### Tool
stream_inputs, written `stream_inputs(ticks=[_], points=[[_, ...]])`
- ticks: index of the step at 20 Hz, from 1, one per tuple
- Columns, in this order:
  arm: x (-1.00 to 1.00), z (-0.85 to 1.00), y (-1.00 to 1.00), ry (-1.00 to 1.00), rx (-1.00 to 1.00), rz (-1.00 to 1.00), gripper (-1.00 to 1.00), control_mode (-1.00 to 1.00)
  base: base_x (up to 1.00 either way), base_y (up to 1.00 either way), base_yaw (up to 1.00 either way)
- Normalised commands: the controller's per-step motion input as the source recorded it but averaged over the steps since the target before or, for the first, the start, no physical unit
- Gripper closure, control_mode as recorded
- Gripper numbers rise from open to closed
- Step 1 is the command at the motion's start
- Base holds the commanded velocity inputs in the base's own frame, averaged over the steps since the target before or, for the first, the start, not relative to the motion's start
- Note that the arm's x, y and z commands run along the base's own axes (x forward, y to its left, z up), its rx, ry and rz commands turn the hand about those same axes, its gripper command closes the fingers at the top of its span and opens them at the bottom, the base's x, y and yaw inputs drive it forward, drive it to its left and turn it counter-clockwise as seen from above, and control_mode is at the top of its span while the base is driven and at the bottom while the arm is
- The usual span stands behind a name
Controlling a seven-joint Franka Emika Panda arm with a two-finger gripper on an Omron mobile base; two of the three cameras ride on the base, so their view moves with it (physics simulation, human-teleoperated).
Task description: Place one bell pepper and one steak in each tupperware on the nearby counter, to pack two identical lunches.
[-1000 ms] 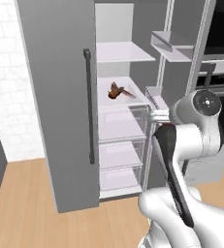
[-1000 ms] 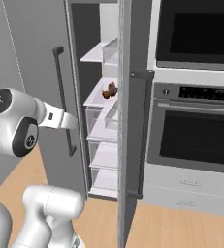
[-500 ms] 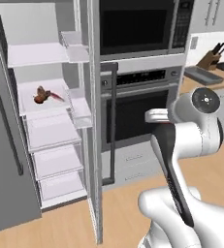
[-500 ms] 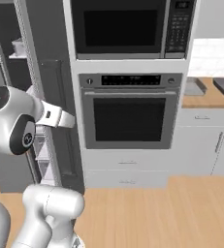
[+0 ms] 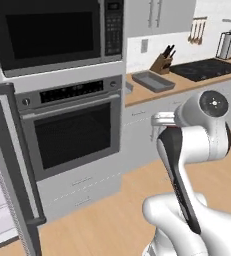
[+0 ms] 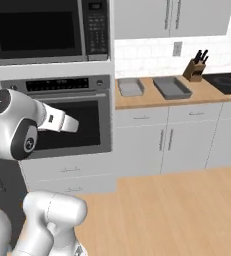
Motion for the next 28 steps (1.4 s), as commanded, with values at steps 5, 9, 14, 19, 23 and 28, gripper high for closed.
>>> stream_inputs(ticks=[5, 9, 14, 19, 23, 28], points=[[0.0, 0.0, 0.0, 0.0, 0.0, 0.0, 1.0, 1.0, 1.0, -0.9, -0.06], [0.0, 0.0, 0.0, 0.0, 0.0, 0.0, 1.0, 1.0, 1.0, -0.9, 0.01], [0.0, 0.0, 0.0, 0.0, 0.0, 0.0, 1.0, 1.0, 1.0, -0.93, 0.27], [0.0, 0.0, 0.0, 0.0, 0.0, 0.0, 1.0, 1.0, 1.0, -0.68, 0.49], [0.0, 0.0, 0.0, 0.0, 0.0, 0.0, 1.0, 1.0, 1.0, -0.99, 0.17], [0.0, 0.0, 0.0, 0.0, 0.0, 0.0, 1.0, 1.0, 0.9, -0.92, -0.24]])
